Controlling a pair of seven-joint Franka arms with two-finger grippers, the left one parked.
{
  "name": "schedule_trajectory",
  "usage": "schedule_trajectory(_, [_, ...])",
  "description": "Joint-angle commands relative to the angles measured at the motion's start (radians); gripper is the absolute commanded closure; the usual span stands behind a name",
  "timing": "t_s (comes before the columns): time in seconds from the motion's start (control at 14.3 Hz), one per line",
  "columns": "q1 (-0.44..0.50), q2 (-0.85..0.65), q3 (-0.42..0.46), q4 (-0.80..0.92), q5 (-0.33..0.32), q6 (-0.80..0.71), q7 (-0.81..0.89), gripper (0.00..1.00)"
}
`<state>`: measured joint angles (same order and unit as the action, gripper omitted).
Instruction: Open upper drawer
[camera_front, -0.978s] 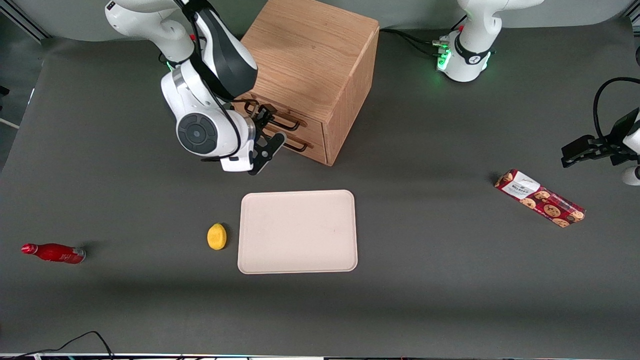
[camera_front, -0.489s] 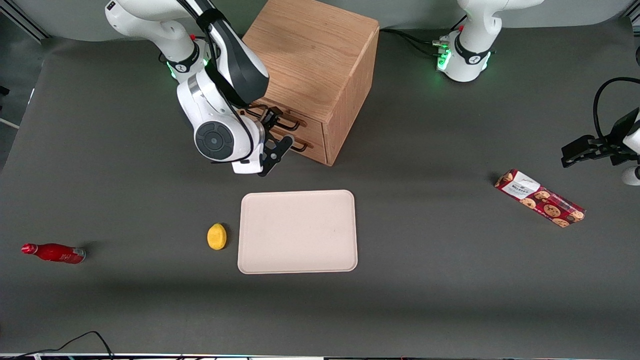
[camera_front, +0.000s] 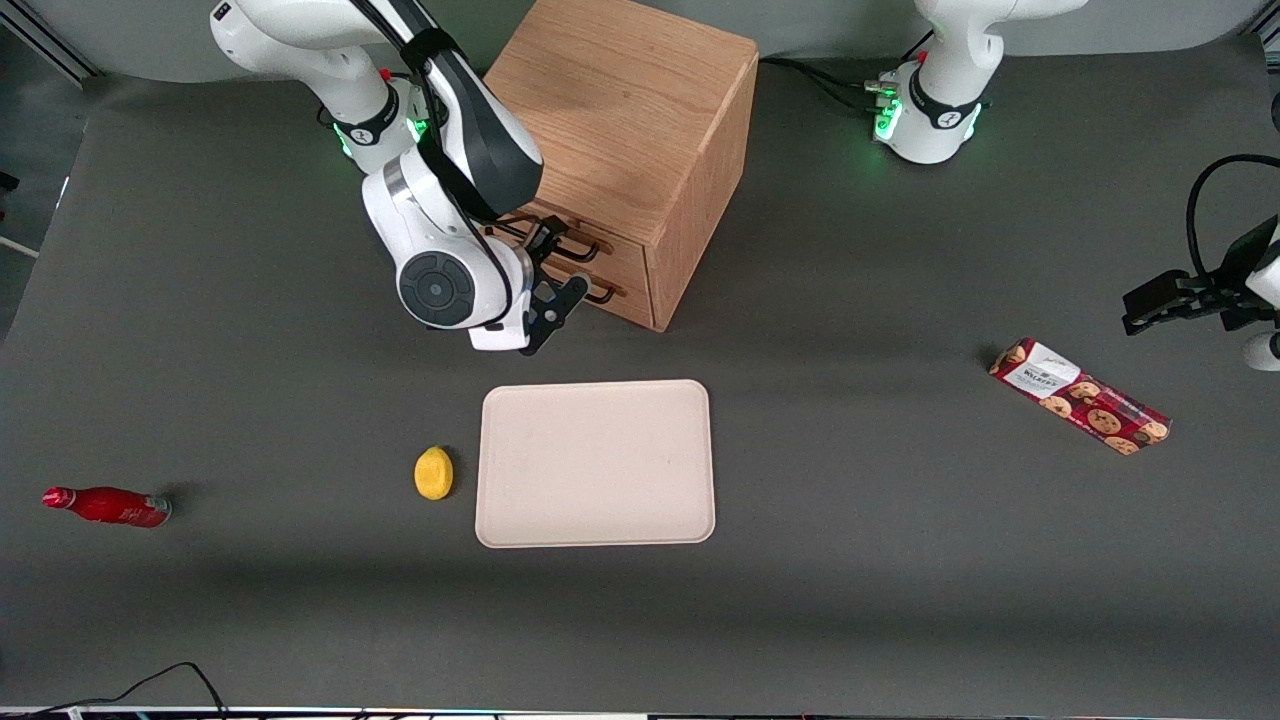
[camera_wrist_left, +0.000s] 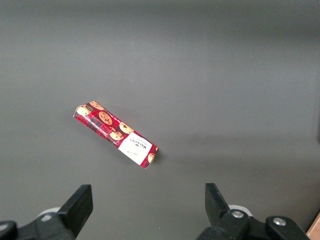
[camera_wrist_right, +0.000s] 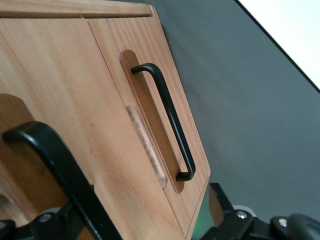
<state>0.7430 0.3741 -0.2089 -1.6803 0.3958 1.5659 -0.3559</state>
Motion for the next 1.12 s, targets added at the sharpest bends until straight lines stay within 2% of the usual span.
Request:
schedule_trajectory(0.0, [0.001, 0.023, -0.009, -0.002, 0.018, 0.032, -0.028, 0.00])
schedule_trajectory(0.63, [-0.043, 0.035, -0.007, 0.031, -0.028, 0.060, -0.063, 0.00])
schedule_trajectory(1.05, [-0.080, 0.068, -0.007, 0.076, -0.025, 0.060, -0.126, 0.00])
